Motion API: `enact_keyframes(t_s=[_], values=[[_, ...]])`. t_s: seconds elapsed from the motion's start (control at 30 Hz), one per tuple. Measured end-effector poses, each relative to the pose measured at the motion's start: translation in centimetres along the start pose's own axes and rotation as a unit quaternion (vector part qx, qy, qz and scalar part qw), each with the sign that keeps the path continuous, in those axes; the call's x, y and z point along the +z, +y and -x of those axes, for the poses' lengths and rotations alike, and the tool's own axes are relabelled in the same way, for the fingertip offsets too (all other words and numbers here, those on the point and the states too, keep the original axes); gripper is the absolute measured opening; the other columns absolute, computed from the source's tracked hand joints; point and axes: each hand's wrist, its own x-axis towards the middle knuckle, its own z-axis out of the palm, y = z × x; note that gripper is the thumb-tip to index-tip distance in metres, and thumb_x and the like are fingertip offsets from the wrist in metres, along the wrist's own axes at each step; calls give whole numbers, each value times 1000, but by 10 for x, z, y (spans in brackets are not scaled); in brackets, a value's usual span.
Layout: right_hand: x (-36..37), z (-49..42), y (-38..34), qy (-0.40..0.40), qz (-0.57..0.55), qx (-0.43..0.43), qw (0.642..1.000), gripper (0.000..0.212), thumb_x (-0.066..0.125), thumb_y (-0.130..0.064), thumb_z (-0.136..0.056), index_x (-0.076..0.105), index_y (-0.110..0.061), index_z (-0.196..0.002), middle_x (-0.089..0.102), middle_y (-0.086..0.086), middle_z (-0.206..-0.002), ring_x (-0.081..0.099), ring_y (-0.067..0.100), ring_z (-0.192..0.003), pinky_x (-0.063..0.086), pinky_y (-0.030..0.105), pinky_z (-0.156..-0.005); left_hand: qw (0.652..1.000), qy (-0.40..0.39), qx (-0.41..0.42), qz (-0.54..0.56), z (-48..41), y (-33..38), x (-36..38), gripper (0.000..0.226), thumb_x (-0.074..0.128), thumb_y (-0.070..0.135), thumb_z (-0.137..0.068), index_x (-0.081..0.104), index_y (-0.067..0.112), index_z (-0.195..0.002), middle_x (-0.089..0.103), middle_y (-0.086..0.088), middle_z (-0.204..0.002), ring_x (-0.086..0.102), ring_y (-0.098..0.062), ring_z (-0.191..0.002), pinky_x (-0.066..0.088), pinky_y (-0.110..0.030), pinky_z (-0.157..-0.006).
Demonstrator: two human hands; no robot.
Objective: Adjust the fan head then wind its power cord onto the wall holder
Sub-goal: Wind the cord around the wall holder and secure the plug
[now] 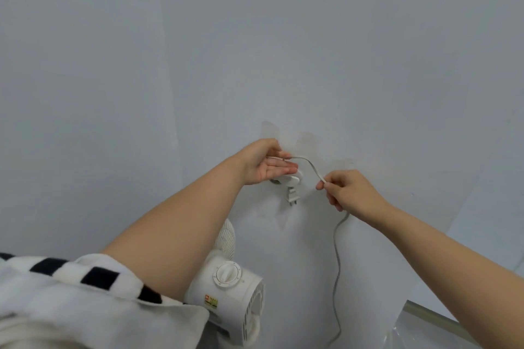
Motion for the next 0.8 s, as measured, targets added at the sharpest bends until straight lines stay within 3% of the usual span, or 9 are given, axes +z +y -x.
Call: enact_keyframes(t_s=[0.1,0.17,0.27,0.4,0.5,0.6,0.7,0.8], values=[[6,-1,9,-20,11,15,1000,26,48,-9,-94,66,-8,-75,53,4,-50,44,14,-39,38,21,-44,998,33,-21,-57,0,3,7,27,61,27,-88,57,2,-80,68,-15,-60,69,-18,-50,56,-19,-54],[11,-2,9,-36,18,20,999,25,49,-12,-94,67,-6,-78,55,4,-50,44,12,-35,37,22,-42,993,65,-27,-91,-3,4,14,19,65,17,-86,57,3,-75,65,-10,-54,64,-12,-41,53,-16,-47],[18,-3,8,-41,25,22,999,26,50,-16,-94,66,-9,-76,55,4,-48,43,11,-31,35,18,-37,986,95,-33,-133,-8,8,16,18,60,2,-87,58,3,-69,61,-8,-62,57,-6,-33,50,-13,-45],[22,-5,7,-30,28,20,999,29,52,-21,-93,66,-9,-71,55,4,-47,43,13,-32,35,15,-36,955,102,2,-280,-4,16,12,18,57,-4,-85,56,7,-71,59,-4,-44,55,-6,-33,49,-15,-45],[26,-8,4,-10,50,13,999,32,54,-25,-93,64,-12,-66,55,4,-47,41,13,-31,37,17,-39,885,75,27,-459,5,22,11,10,55,-1,-85,58,7,-80,58,-5,-54,53,-11,-46,48,-21,-53],[33,-8,1,-18,52,7,998,33,56,-28,-92,64,-12,-64,55,3,-47,38,9,-28,36,17,-38,789,64,19,-611,10,24,9,7,56,8,-84,62,5,-81,59,-5,-63,52,-14,-52,47,-23,-55],[42,-6,-4,-34,46,0,998,34,58,-32,-90,65,-9,-66,55,4,-48,39,10,-31,37,18,-40,675,110,47,-728,7,22,2,20,58,13,-81,55,9,-62,57,0,-56,52,-15,-49,45,-24,-53],[48,-4,-7,-44,38,-8,998,33,58,-30,-91,67,-5,-71,55,3,-49,42,11,-36,37,19,-42,585,187,120,-780,4,19,-6,14,61,14,-80,53,11,-69,53,0,-68,54,-24,-69,41,-28,-62]])
